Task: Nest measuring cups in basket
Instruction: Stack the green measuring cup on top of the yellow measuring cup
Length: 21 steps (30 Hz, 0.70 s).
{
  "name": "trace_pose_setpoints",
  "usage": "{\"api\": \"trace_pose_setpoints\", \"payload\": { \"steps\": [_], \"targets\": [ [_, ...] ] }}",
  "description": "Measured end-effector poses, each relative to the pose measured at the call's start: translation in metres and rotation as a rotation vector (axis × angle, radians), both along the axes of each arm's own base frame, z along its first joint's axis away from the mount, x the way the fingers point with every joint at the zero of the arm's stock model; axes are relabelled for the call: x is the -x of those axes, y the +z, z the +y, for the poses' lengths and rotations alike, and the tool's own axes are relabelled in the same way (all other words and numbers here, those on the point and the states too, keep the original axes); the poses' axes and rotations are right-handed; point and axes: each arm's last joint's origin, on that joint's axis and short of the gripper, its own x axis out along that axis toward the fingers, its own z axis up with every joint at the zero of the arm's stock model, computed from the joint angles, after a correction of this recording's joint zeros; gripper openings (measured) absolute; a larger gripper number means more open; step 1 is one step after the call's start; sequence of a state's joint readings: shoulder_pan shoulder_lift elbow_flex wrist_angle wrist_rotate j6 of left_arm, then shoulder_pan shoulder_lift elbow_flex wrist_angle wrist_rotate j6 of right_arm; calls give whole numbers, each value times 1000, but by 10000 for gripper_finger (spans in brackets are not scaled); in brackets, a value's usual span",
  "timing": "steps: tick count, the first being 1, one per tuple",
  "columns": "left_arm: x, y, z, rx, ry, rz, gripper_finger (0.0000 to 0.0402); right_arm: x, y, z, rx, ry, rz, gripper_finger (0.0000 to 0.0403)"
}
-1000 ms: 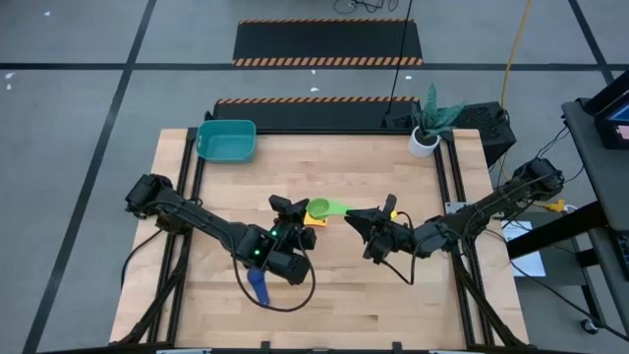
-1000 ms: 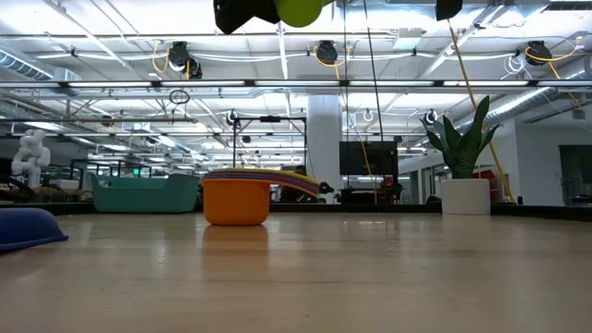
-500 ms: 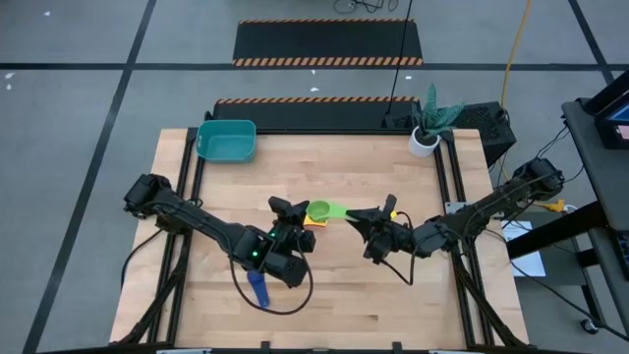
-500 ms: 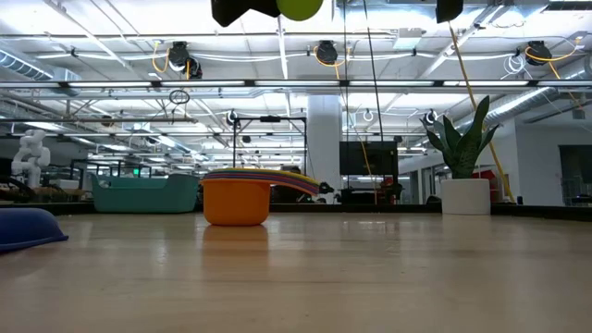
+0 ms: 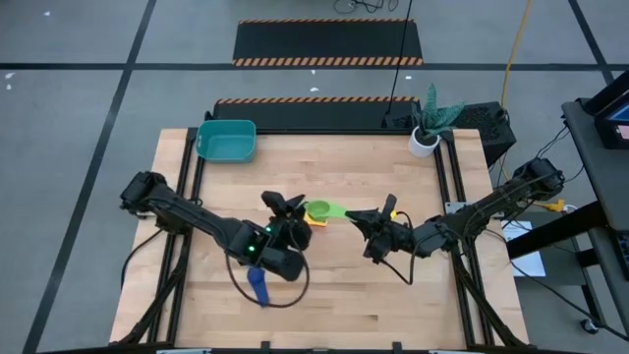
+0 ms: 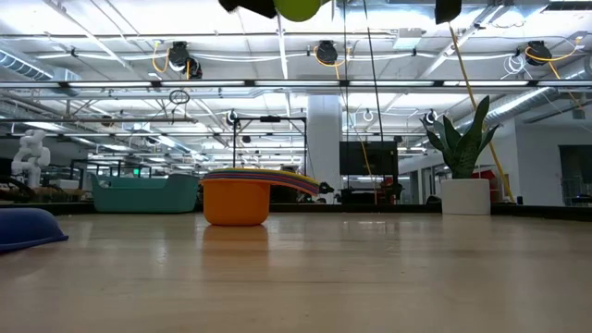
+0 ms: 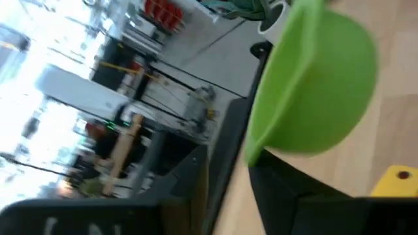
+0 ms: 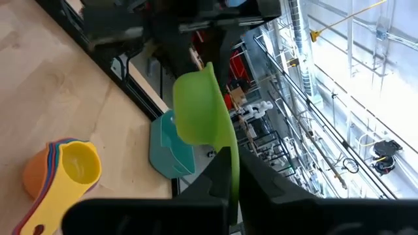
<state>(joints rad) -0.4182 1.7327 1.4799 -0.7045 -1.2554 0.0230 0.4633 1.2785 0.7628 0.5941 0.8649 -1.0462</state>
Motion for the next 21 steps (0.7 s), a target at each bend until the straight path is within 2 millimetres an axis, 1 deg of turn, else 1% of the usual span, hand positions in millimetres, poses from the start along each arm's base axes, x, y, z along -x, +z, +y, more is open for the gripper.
{"api": "trace_pose_setpoints", "payload": {
  "steps": [4, 9, 11, 15, 21],
  "targets": [
    [16, 6, 8, 135, 14, -17, 140, 0, 0, 0, 13, 3, 8, 1],
    [42, 8, 15, 279, 104, -20, 147, -4, -1, -10, 14, -33, 9, 1],
    [49, 6, 15, 297, 145, -30, 144, -5, -5, -16, 16, -23, 19, 1],
    [63, 4, 10, 299, 182, -18, 128, -9, -14, -28, -17, 72, 9, 1],
    [72, 4, 1, 304, 179, -32, 104, -16, -21, -57, -101, 227, 2, 0]
  ]
}}
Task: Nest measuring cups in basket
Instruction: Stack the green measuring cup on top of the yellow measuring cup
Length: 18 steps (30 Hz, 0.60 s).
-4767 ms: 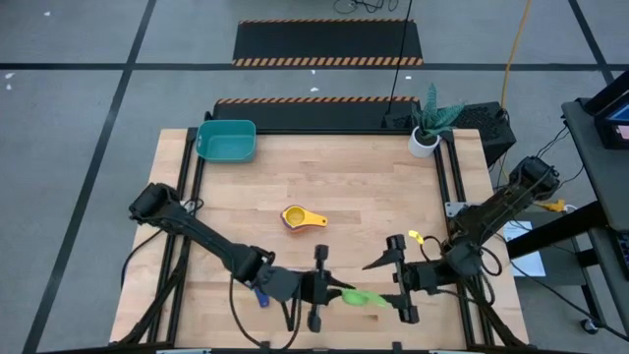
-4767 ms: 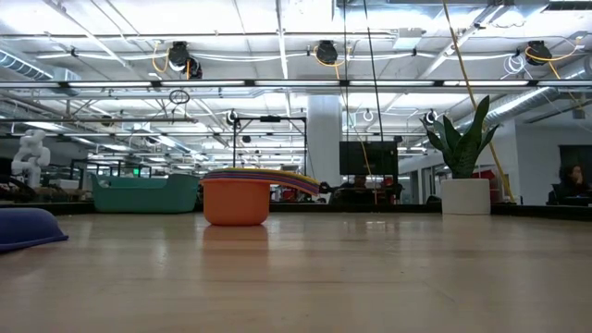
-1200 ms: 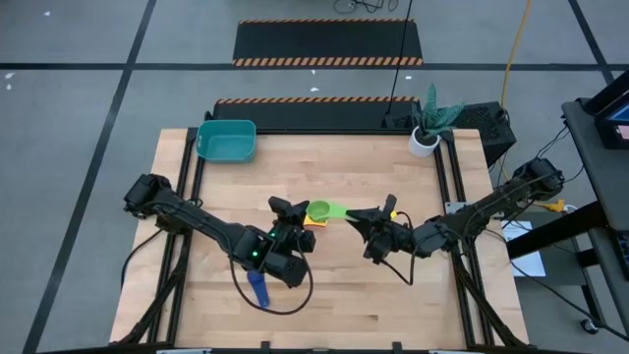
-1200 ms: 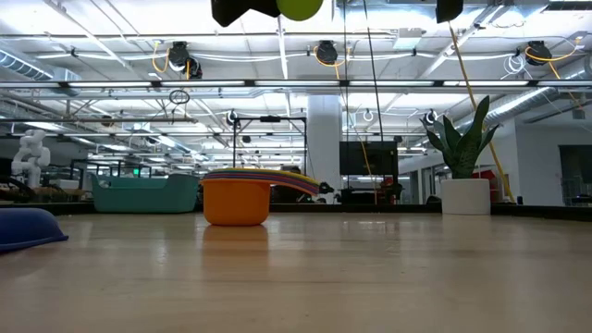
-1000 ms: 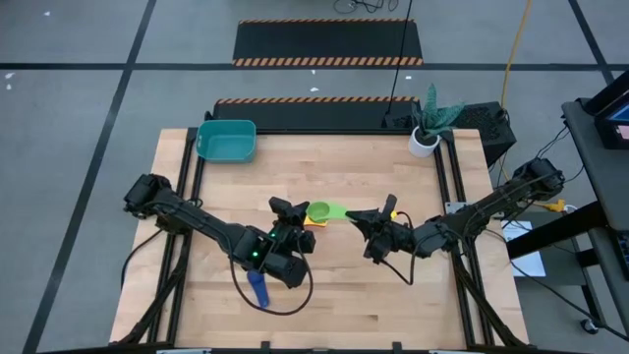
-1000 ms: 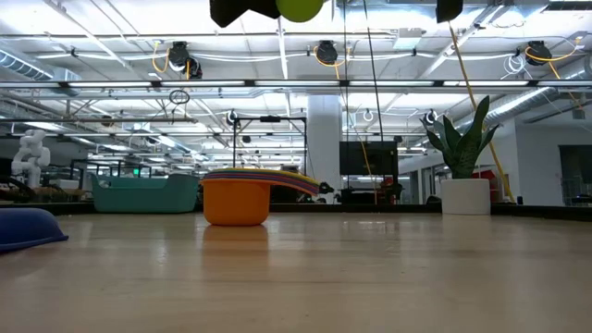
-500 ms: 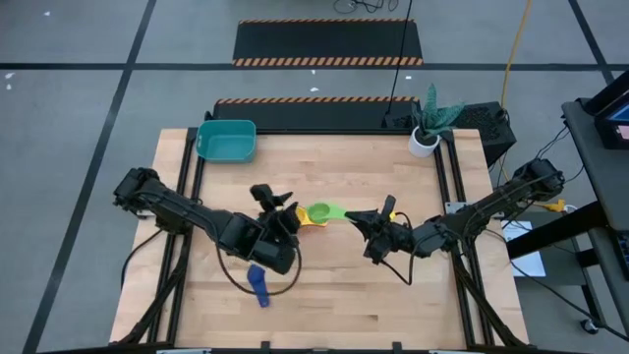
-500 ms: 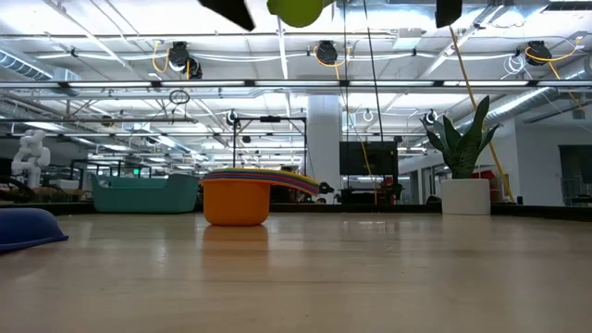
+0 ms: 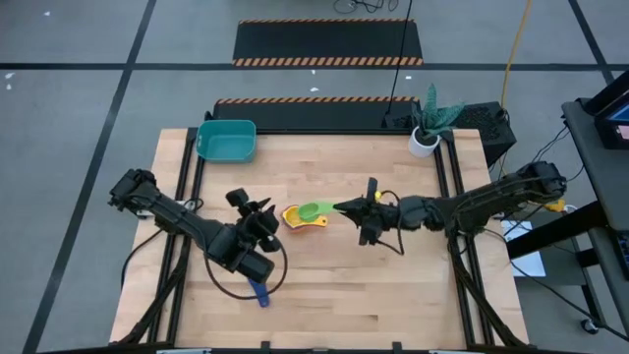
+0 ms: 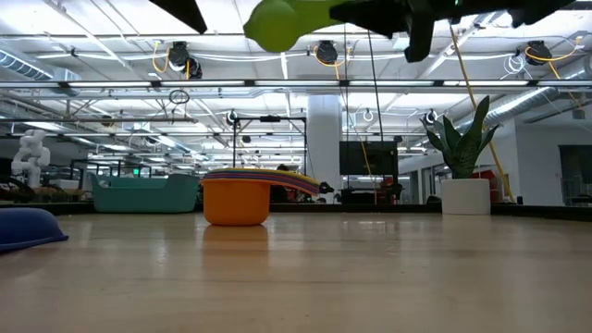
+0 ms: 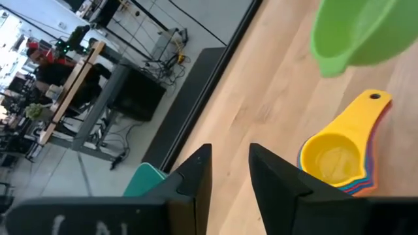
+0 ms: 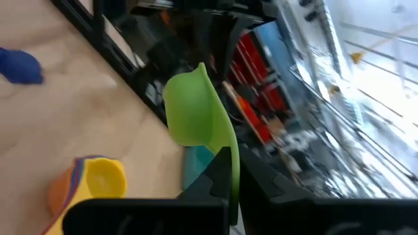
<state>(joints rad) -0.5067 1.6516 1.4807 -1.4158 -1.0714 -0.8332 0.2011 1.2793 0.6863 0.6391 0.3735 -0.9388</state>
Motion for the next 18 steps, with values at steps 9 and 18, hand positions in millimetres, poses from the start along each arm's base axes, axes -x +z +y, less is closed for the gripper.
{"api": "trace_pose_setpoints", "payload": {
  "steps": [9, 18],
  "targets": [
    [7, 1, -3, 16, 37, -56, 93, -5, -9, -21, -35, 69, 6, 0],
    [10, -3, -1, 19, 48, -59, 92, -27, -36, -21, 48, 63, 17, 0]
  ]
}}
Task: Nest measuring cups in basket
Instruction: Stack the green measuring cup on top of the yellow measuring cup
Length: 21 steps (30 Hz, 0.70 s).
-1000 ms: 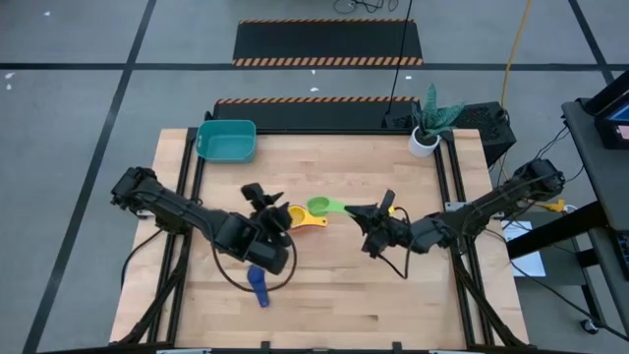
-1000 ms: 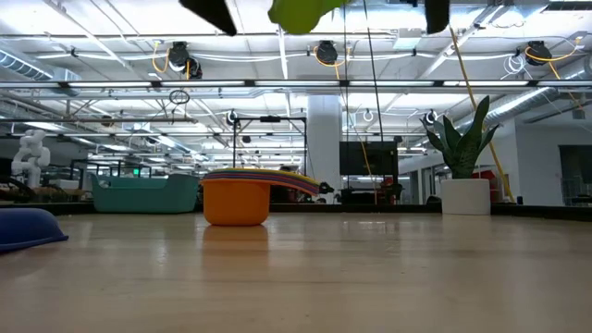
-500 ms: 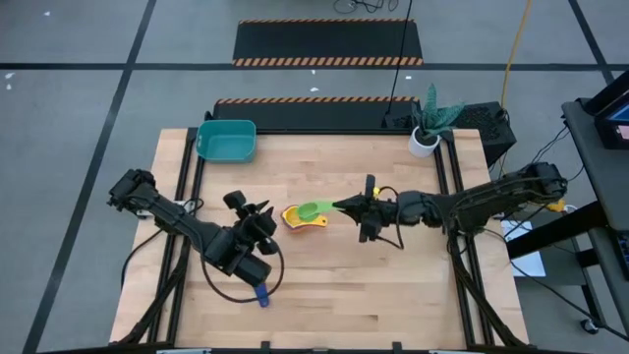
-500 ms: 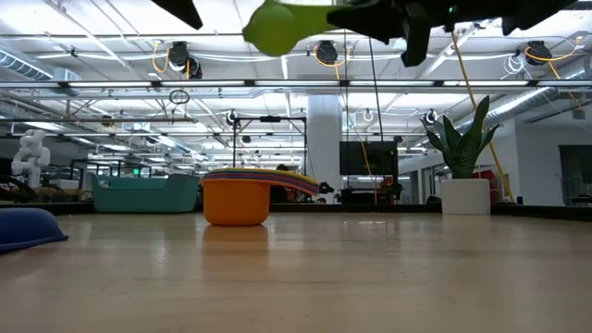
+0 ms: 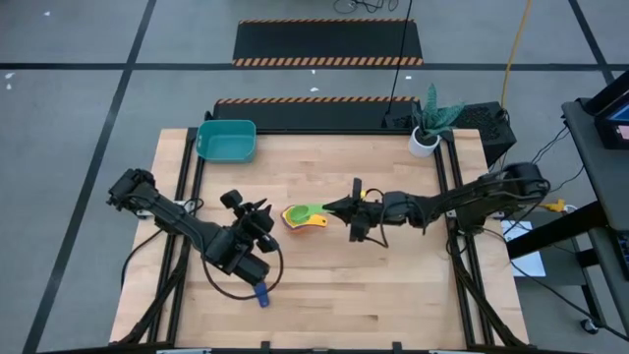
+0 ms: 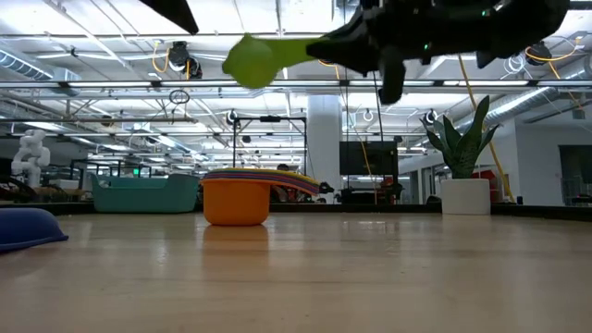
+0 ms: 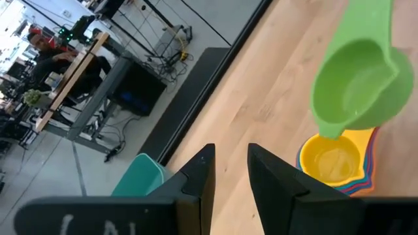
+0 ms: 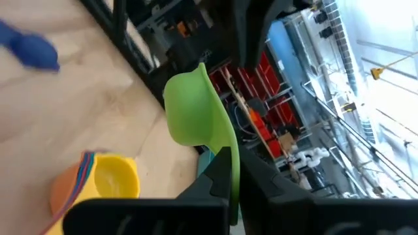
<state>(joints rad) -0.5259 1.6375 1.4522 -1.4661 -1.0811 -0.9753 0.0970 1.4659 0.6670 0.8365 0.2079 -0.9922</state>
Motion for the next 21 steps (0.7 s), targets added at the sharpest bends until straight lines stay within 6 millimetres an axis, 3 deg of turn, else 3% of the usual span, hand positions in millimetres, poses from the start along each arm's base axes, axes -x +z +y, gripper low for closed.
{"api": "trace_pose_setpoints", "payload": {
  "steps": [12, 21],
  "targets": [
    [29, -9, 16, 111, -32, -109, 92, -21, -45, -17, 189, -48, 73, 0],
    [27, -8, 17, 118, -73, -114, 92, -30, -71, -20, 200, -33, 61, 0]
  ]
}}
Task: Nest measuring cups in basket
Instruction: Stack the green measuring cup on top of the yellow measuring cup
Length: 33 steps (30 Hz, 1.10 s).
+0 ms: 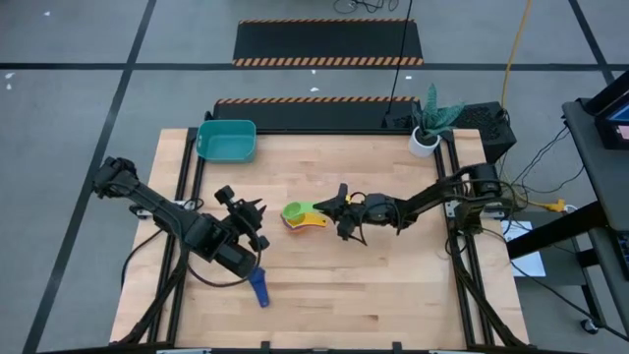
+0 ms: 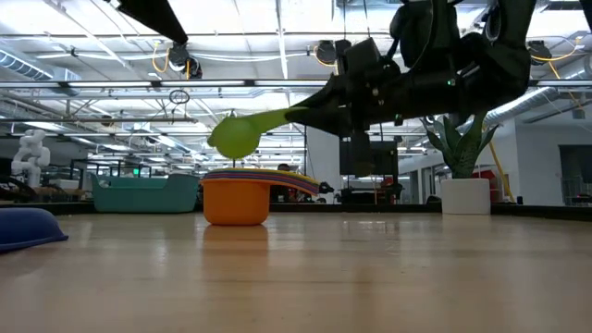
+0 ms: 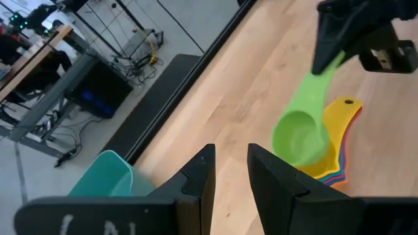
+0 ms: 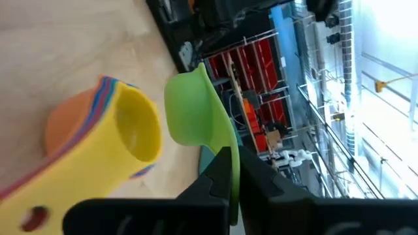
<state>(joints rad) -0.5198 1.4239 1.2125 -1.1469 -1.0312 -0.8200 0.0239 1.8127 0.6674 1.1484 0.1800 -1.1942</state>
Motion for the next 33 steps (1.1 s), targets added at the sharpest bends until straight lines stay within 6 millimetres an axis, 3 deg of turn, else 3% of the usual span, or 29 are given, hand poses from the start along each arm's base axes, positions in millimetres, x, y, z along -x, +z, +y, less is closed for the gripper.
{"api": "trace_pose_setpoints", "payload": {
  "steps": [25, 33],
  "targets": [
    [-1, 0, 2, 5, 5, 9, 92, 0, -14, 1, -52, -7, 99, 1],
    [-1, 0, 2, 5, 5, 9, 92, 0, -14, 1, -81, -6, 101, 31]
  ]
}}
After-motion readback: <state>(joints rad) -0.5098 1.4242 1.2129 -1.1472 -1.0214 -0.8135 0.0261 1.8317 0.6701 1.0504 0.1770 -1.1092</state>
